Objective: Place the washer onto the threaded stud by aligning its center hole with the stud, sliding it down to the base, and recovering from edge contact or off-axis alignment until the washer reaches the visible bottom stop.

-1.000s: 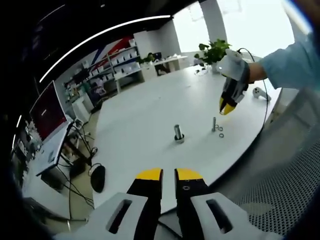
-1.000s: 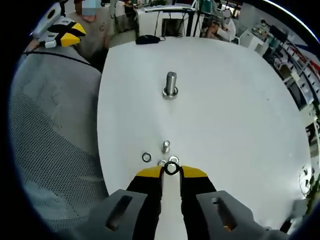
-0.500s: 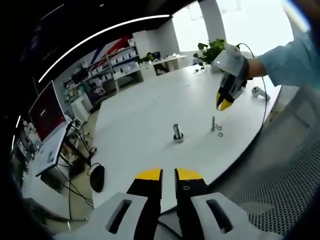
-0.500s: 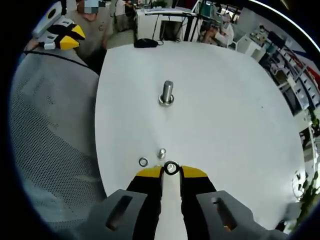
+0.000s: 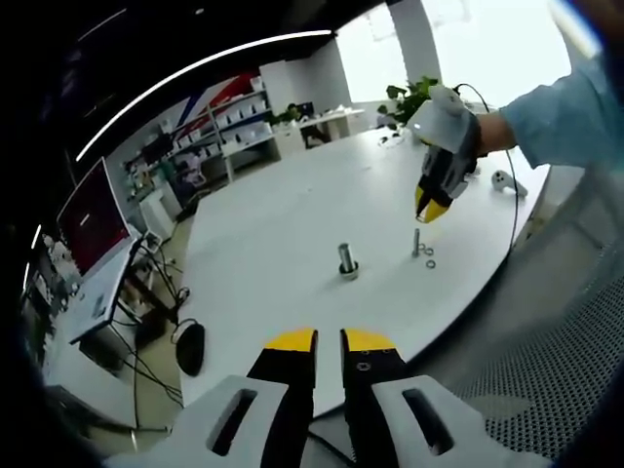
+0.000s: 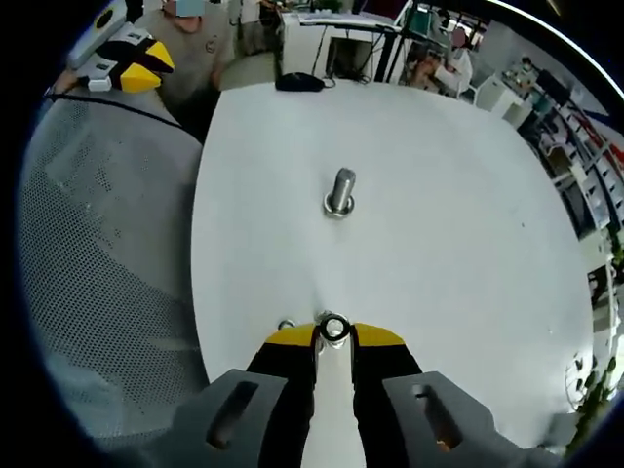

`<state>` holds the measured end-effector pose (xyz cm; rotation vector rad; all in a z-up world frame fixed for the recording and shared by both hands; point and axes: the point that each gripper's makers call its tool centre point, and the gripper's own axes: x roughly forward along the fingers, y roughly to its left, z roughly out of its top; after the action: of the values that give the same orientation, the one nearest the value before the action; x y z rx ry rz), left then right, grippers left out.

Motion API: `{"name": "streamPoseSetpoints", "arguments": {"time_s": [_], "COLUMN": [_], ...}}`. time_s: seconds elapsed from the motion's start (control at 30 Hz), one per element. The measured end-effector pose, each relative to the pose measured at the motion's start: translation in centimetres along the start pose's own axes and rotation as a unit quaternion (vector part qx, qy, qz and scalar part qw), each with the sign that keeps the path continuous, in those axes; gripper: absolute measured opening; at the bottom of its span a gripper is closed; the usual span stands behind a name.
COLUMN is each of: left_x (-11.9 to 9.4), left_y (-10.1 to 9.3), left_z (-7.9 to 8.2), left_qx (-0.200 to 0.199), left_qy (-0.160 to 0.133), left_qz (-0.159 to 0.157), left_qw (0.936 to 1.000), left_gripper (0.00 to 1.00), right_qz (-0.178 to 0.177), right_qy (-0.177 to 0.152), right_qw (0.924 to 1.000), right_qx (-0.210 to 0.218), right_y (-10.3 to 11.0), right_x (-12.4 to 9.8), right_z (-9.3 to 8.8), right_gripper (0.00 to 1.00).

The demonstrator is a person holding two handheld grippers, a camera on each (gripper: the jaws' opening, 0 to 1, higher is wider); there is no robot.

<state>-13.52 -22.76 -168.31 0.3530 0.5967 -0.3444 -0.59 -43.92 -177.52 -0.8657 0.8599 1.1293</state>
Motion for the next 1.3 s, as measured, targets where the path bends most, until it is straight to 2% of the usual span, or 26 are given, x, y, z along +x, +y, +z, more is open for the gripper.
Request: {"name": "streamPoseSetpoints", "arguments": {"time_s": [1.3], "left_x": [-0.1], "left_y": [0.4], "left_z": [0.3], "left_qx": [-0.007], "left_qy": [-0.009], "left_qz": [0.010], "left_qw": [0.9999], "left_gripper": [0.07], "right_qz": [0.033], "right_qy": [0.034], "right_qw": [0.9988], "right_qx": [-0.011], "right_y": [0.4], "right_x": [2.4], "right_z": [-0.6], "right_gripper": [0.13]}}
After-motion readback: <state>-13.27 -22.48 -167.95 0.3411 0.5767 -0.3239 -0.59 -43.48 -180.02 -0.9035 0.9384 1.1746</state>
